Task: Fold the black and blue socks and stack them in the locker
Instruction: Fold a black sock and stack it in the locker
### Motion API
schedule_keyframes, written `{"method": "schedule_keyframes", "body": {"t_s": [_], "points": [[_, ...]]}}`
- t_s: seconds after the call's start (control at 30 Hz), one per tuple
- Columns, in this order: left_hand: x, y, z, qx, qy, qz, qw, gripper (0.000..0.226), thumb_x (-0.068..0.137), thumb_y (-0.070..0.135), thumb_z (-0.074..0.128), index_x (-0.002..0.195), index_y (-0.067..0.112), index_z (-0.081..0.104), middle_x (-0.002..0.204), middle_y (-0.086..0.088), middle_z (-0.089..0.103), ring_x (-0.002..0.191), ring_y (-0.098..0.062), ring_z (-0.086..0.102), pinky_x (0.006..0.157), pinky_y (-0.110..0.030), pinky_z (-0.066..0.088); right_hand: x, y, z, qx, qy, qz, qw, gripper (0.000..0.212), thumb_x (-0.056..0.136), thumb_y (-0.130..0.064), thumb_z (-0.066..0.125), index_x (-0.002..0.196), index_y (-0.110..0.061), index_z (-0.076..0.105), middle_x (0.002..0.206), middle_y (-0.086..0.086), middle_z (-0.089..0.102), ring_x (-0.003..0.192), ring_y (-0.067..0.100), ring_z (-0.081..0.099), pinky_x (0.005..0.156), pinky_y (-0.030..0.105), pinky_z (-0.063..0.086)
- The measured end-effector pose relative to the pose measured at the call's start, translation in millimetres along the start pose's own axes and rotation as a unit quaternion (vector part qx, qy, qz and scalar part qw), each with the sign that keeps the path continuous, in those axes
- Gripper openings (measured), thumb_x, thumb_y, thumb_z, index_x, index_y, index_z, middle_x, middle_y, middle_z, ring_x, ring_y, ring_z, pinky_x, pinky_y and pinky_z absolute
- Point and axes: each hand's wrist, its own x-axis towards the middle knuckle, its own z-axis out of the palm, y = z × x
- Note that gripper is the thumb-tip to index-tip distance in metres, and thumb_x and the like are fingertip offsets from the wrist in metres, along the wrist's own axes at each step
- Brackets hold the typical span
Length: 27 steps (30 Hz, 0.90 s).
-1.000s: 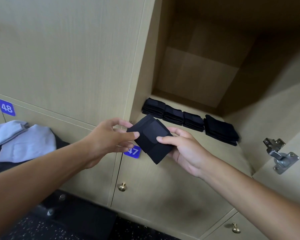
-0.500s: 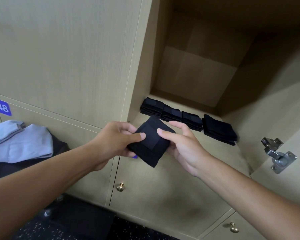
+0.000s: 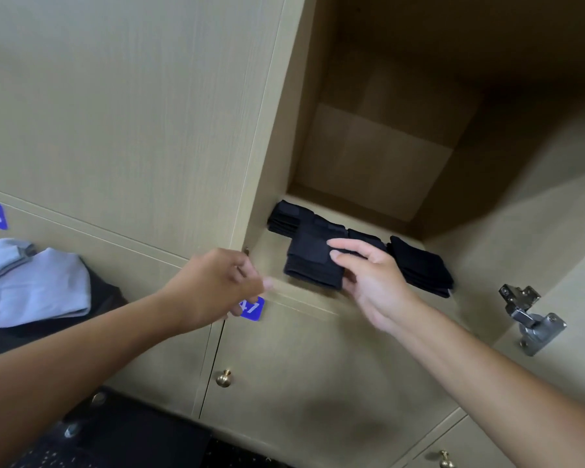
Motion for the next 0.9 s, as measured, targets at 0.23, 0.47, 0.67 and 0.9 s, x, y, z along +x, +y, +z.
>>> {"method": "schedule_keyframes", "body": {"t_s": [0.23,0.47,0.67,0.9], "points": [[-1,-9,-3,0.130,-0.004,0.035,0.991,0.013,0.089,0.040,0.071,0.086,0.028,0.068,0.075,0.013,0.073,0.066,-0.001,0.066,0.067,-0.022,0.051,81,-19,-24,0.027,0.081,0.017,0.996,0.028,0.093,0.009,0.058,0.108,-0.010,0.072,0.114,0.014,0.071,0.095,0.021,0.068,0.080,0.029,0.056],[1,-14,-7,0.155,0.006,0.051,0.987,0.015,0.092,0.043,0.070,0.083,0.031,0.066,0.076,0.015,0.071,0.069,0.002,0.065,0.060,-0.018,0.042,129,-18,-17,-0.048,0.122,0.025,0.991,0.027,0.091,0.011,0.062,0.102,-0.012,0.072,0.115,0.014,0.069,0.103,0.027,0.068,0.088,0.035,0.059],[-6,-24,-19,0.147,-0.006,0.037,0.988,0.013,0.093,0.044,0.069,0.087,0.032,0.066,0.078,0.019,0.072,0.076,0.013,0.064,0.060,-0.019,0.048,152,-12,-9,-0.104,0.193,0.034,0.975,0.024,0.090,0.007,0.068,0.103,-0.012,0.075,0.106,0.010,0.070,0.100,0.025,0.068,0.098,0.039,0.056],[-13,-26,-33,0.125,-0.001,0.028,0.992,0.010,0.091,0.038,0.070,0.085,0.032,0.067,0.078,0.016,0.073,0.071,0.001,0.069,0.069,-0.033,0.055,162,-8,-18,-0.124,0.198,0.049,0.971,0.020,0.090,0.007,0.069,0.098,-0.011,0.072,0.113,0.015,0.069,0.103,0.028,0.067,0.097,0.040,0.056]]}}
